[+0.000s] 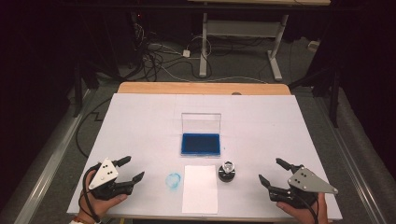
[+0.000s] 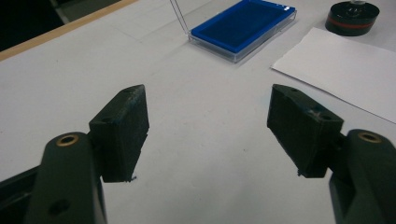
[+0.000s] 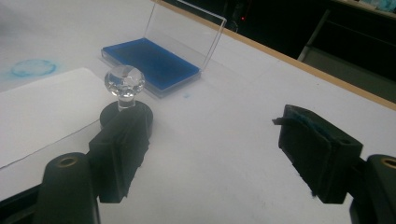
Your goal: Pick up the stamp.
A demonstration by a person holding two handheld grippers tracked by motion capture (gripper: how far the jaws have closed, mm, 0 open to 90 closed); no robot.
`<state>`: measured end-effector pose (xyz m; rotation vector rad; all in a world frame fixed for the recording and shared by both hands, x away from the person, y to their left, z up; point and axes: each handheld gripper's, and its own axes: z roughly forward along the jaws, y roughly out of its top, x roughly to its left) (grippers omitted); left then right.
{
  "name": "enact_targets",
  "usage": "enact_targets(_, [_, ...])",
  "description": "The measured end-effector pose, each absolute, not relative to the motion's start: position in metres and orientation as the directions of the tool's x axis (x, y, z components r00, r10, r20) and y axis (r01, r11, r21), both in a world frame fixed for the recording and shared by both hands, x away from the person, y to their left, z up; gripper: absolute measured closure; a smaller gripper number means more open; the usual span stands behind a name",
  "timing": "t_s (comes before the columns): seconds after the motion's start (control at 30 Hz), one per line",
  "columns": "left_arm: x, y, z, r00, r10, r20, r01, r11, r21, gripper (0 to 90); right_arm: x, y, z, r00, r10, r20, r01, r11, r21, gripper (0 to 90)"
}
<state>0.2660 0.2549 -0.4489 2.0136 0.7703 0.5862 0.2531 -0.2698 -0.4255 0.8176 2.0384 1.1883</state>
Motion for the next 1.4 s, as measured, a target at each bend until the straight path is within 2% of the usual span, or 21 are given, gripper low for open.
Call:
enact_targets(0.43, [0.275,0.245,-0.457,0.719,0.687,0.107,0.317,-0.461,0.829,28.5,0.260,-0.273,-0.425,-0.611,0.764,-0.208,0.225,0.419,0.879,24.9])
enact_targets(0.7, [0.273,0.243,-0.459,0.733,0.671,0.111,0.325,-0.489,0.809,28.5,0.268,-0.265,-0.425,-0.674,0.717,-0.178,0.266,0.459,0.848,25.7])
enact_targets(1.4, [0.272,0.240,-0.463,0.724,0.679,0.120,0.348,-0.510,0.787,28.5,0.295,-0.202,-0.406,-0.808,0.562,-0.178,0.255,0.606,0.754,29.4])
